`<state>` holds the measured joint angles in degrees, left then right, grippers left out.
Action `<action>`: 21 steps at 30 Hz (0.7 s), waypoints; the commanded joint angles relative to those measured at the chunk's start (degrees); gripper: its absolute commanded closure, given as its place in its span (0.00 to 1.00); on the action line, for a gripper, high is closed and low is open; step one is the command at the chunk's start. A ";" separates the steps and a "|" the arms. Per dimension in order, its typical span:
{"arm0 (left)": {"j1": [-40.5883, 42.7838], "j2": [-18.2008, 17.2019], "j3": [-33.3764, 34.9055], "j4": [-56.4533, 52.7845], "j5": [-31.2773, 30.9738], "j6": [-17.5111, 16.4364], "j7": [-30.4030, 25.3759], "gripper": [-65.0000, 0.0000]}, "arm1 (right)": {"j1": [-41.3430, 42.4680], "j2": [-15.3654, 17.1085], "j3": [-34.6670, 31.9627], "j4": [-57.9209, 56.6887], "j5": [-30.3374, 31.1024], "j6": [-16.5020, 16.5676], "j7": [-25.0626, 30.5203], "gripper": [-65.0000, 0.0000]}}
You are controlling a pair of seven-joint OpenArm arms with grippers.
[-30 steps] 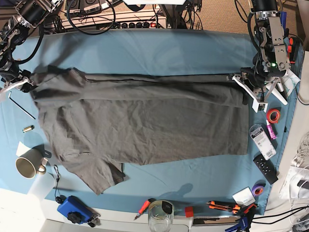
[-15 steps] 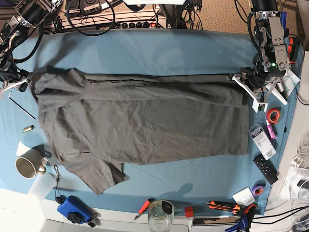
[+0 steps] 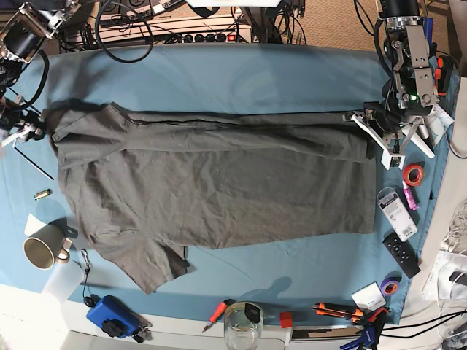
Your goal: Fold the T-shirt properly
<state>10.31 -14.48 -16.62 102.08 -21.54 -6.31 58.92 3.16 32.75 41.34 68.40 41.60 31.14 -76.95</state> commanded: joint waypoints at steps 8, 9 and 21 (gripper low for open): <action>0.17 -0.46 -0.07 0.26 0.28 -0.22 1.49 1.00 | 0.81 2.03 -1.14 -2.64 1.62 0.15 4.61 0.65; 0.15 -0.46 -0.07 0.26 0.28 -0.22 1.49 1.00 | 0.81 2.03 -1.14 -2.64 0.94 0.15 4.74 0.65; 0.15 -0.46 -0.07 0.26 0.31 -0.22 1.46 1.00 | 0.83 2.38 -1.11 -2.60 -0.52 0.42 3.56 0.65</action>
<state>10.31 -14.46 -16.62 102.08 -21.54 -6.31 58.89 3.18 33.21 40.05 65.08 40.25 31.20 -73.78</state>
